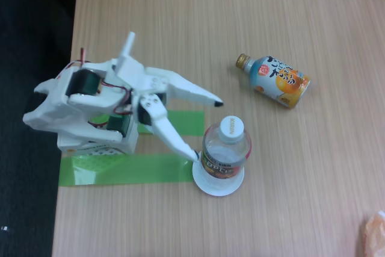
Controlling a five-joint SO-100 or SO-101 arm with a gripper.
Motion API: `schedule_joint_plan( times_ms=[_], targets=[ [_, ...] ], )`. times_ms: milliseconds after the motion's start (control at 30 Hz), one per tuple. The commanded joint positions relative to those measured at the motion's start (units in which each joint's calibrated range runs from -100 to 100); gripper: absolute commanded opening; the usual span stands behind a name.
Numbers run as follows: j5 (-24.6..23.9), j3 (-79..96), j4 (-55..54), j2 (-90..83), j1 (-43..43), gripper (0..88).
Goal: Pick up the plastic bottle and stand it up on the white place
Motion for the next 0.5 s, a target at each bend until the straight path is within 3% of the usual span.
schedule_joint_plan(
  times_ms=[0,167,467],
  targets=[
    [0.3,-4.4,1.3,-3.2,-3.1,44.4],
    [1.1,-7.5,4.8,-6.7,-5.8,44.4],
    [14.5,-3.1,4.0,-6.5,1.8,44.4]
  ],
)
